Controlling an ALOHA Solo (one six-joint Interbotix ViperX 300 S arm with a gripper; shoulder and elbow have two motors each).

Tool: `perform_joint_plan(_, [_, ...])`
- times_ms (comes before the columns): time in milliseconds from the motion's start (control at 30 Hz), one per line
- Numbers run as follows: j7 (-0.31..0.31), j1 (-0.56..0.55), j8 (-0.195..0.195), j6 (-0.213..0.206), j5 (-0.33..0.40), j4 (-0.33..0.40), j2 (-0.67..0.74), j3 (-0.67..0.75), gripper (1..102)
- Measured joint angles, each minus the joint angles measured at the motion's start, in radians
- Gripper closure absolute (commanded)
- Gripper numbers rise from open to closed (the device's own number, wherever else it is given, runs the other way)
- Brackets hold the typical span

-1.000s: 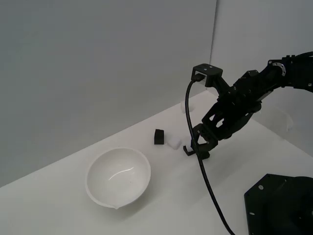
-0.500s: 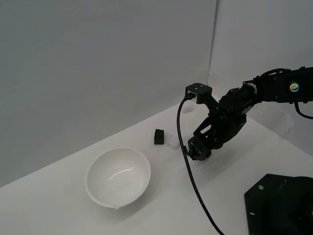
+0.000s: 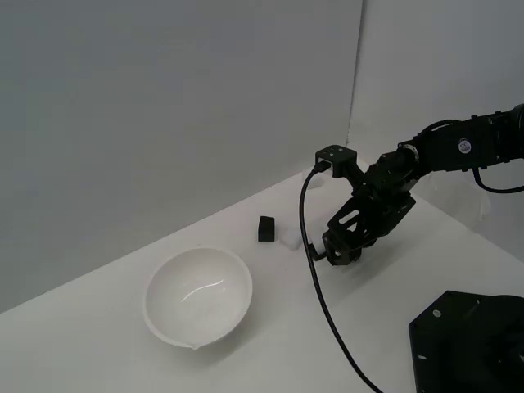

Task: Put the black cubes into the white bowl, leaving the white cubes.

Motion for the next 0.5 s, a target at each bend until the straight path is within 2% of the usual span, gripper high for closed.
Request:
perform_joint_plan(67, [0.000,-0.003,0.002,0.002,0.000,0.000,0.000,0.000,22])
perform_joint_plan(133, [0.000,-0.003,0.002,0.002,0.000,0.000,0.000,0.000,29])
perform_joint_plan(200, [0.000,-0.002,0.002,0.002,0.000,0.000,0.006,0.006,46])
perform_joint_plan(300, [0.018,-0.002,0.002,0.002,0.000,0.000,0.021,0.020,78])
perform_joint_plan(367, [0.031,-0.003,0.002,0.000,0.000,0.000,0.041,0.041,94])
perform_joint_plan(433, [0.044,-0.002,0.002,0.002,0.000,0.000,0.066,0.066,100])
perform_joint_plan(500, [0.048,-0.002,0.002,0.002,0.000,0.000,0.080,0.080,100])
